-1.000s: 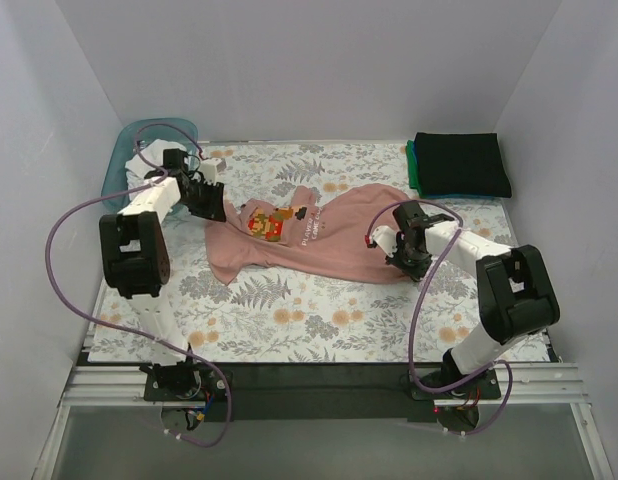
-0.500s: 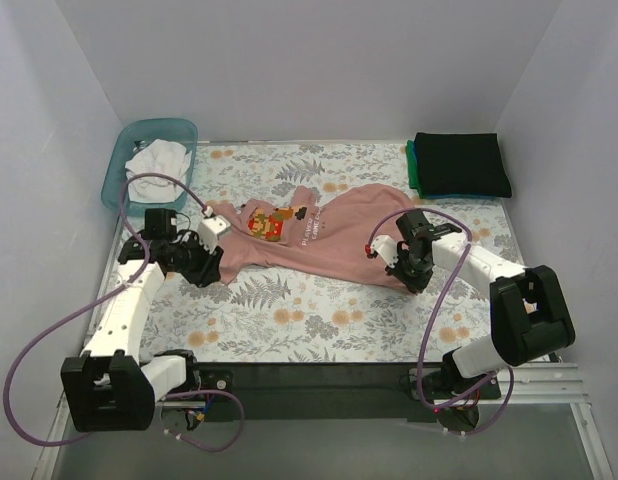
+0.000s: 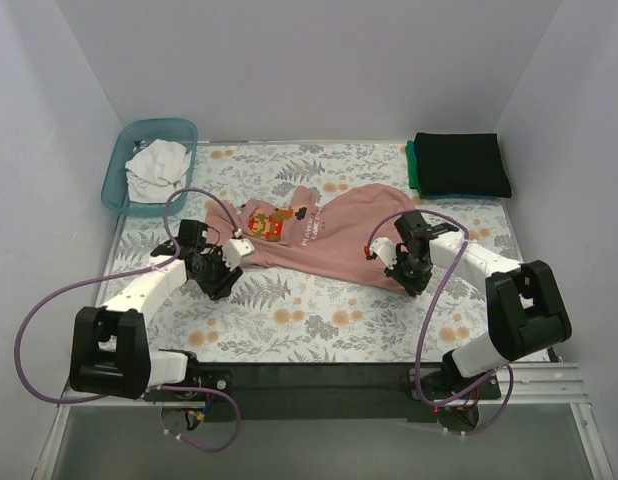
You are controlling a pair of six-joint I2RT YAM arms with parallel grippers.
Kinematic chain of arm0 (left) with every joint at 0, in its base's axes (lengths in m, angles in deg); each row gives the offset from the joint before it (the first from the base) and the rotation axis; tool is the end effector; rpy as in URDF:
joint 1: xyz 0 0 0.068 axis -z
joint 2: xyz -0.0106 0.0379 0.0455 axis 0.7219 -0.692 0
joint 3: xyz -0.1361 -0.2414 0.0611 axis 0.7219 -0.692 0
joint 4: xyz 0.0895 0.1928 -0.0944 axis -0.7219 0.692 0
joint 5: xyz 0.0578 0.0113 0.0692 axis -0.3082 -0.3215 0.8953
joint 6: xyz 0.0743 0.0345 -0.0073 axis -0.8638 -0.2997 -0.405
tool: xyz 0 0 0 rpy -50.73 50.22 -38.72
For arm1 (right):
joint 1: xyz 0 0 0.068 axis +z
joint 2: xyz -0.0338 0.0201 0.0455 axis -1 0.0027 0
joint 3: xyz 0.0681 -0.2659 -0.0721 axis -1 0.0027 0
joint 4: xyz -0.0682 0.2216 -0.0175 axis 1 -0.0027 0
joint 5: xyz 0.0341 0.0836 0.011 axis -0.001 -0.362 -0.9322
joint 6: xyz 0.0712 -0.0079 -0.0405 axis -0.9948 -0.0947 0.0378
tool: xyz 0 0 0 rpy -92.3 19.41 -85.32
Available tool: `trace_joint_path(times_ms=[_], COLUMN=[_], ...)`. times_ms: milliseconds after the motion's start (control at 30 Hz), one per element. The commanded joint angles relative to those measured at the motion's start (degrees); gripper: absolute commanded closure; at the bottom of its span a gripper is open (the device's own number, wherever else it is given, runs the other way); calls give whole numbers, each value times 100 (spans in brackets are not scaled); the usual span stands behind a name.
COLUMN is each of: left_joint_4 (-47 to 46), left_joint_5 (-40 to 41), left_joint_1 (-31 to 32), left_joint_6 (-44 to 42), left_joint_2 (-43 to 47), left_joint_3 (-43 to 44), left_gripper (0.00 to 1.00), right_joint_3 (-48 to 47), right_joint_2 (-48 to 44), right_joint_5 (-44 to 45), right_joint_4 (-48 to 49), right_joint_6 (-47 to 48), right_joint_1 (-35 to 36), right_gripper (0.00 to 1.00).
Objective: Fold and stack the t-shirts
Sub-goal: Flatten the tshirt out
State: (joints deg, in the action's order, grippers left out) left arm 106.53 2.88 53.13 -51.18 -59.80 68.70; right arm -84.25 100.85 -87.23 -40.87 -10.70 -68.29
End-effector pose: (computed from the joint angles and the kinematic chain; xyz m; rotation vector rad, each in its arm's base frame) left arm 0.1918 -0.0499 0.1812 0.4150 2.7380 -0.5318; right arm 0.2170 0.0900 0.1653 -1.4829 2.5361 0.0385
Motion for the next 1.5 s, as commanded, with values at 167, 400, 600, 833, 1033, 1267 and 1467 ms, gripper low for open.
trace_joint_path(times_ms=[167,400,600,833,1033,1267,1467], left_joint_4=[-1219,-1307,-1307,-852,404,-23,-858], left_joint_5=[510,730,756,1169,151,141,922], left_joint_1=[187,249,275,275,-287,-595,-630], left_joint_6=[-27,-62,-88,-98,632,1985,2943], left_joint_2=[-542,-885,-1140,-896,-86,11,-147], left_joint_3=[-125,-10,-142,-196,1464,3730,4840], left_gripper=[57,58,69,100,100,100,100], right_joint_3=[17,8,-1,-106,-667,-2266,-3638], right_joint_2=[73,99,143,-41,-656,-833,-955], right_joint_5=[-135,-108,-91,-21,461,867,1192], right_joint_4=[-56,-39,-21,-47,14,304,821], right_joint_6=[-53,-27,-27,-97,-44,52,140], right_joint_1=[15,15,15,6,-125,-697,-1031], right_gripper=[99,99,99,99,99,99,99])
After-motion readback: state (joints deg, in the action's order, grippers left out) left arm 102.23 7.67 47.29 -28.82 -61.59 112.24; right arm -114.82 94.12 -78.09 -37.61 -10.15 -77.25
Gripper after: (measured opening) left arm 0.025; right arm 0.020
